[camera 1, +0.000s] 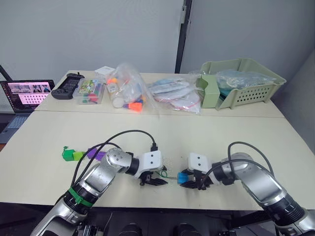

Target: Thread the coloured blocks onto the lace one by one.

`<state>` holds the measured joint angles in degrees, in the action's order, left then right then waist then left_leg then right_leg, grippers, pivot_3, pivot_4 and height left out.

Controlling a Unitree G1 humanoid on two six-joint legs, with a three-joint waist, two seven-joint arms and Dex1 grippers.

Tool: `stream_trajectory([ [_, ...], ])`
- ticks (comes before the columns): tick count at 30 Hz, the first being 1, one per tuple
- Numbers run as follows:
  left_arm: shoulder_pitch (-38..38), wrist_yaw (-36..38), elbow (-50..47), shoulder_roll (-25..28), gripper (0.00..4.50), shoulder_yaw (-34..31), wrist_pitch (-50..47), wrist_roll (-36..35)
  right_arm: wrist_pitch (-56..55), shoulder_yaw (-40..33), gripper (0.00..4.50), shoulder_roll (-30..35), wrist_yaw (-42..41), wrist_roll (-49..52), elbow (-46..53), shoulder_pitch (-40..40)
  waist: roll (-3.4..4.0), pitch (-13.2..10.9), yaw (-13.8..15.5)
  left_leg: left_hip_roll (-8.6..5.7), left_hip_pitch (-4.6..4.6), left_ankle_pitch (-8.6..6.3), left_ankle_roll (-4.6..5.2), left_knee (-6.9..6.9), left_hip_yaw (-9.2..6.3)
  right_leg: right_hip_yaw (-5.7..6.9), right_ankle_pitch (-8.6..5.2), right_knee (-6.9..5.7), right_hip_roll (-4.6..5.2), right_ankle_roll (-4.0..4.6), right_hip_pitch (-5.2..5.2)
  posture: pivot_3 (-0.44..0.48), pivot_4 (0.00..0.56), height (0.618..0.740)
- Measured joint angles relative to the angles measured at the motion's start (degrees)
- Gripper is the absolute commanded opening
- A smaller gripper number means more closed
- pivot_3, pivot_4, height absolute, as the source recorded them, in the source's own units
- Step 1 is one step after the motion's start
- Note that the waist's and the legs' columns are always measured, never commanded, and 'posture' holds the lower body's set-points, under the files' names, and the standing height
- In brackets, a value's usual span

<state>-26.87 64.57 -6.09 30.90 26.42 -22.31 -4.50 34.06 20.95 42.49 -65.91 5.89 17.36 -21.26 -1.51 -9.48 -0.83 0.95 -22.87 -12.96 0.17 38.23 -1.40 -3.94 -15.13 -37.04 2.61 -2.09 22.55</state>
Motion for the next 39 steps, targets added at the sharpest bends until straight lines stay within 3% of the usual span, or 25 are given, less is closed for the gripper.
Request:
stream_trajectory([
  [8,-0.06,-1.25,1.22,-1.96,0.11,0.47,1.89,1.43,0.07,0.02,1.35,0.04,-0.05,0.05,0.00,-0.02,0.00,0.00,0.01,-0.01,0.00,0.00,0.00,0.00,0.01,0.00,0.00,0.00,0.00,0.00,-0.01,0.000,0.150,0.740],
  [28,-1.91,-1.86,2.33,-7.29,0.02,3.45,1.68,4.24,1.23,-0.34,1.35,0.34,0.21,0.50,0.09,0.06,0.00,0.00,0.22,-0.05,0.02,0.00,0.00,0.02,0.01,0.00,0.00,0.01,0.03,-0.01,-0.08,0.000,0.150,0.740],
  [33,-1.94,-2.67,2.31,-7.23,1.51,2.98,0.71,4.25,1.36,-0.26,1.35,0.29,0.24,0.52,0.16,0.06,0.00,0.00,0.13,-0.04,0.03,0.00,0.00,0.02,0.00,0.00,0.00,0.01,0.02,-0.01,-0.08,0.000,0.150,0.740],
  [35,-1.93,-2.54,1.82,-6.43,2.18,2.61,-0.23,4.13,1.61,-0.30,2.38,0.04,0.53,0.64,0.17,0.04,0.00,0.00,0.08,-0.03,0.01,0.00,0.00,0.02,0.00,0.00,0.00,0.01,0.01,-0.01,-0.06,0.000,0.150,0.740],
  [39,-2.04,-1.75,-0.20,-4.90,3.52,1.55,-1.68,3.10,2.73,-0.29,3.72,-0.52,0.82,2.22,0.51,0.05,0.00,0.00,-0.12,-0.01,0.02,0.00,0.00,0.01,-0.01,0.00,0.00,-0.02,0.00,0.00,-0.03,0.000,0.150,0.740],
])
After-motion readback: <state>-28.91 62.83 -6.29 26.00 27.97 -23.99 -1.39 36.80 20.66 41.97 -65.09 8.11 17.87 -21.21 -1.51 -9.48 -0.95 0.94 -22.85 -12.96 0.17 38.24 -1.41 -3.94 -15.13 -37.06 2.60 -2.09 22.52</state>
